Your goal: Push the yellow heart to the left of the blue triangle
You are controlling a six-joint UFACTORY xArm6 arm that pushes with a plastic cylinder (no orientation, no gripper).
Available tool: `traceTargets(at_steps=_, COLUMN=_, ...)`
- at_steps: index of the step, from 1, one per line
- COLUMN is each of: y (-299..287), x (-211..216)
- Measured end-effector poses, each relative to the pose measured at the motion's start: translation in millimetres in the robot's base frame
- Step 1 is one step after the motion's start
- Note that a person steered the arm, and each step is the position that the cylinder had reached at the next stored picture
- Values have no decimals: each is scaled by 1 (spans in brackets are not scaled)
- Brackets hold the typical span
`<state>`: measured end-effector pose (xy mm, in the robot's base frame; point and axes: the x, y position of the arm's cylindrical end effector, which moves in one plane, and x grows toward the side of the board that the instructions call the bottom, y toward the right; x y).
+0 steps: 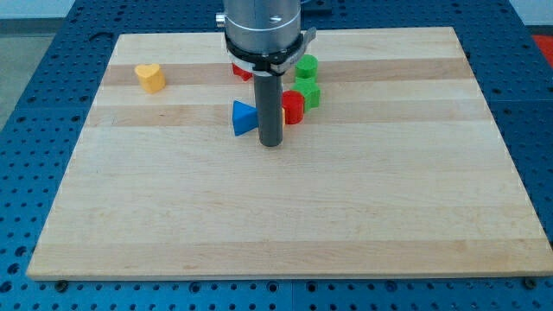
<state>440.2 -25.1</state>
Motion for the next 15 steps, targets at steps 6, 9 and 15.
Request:
traceTargets(at_steps=6, y=-233, x=-134)
traceTargets(at_steps=9, y=-145, x=-136)
traceTargets(at_steps=15, y=-210, x=-140)
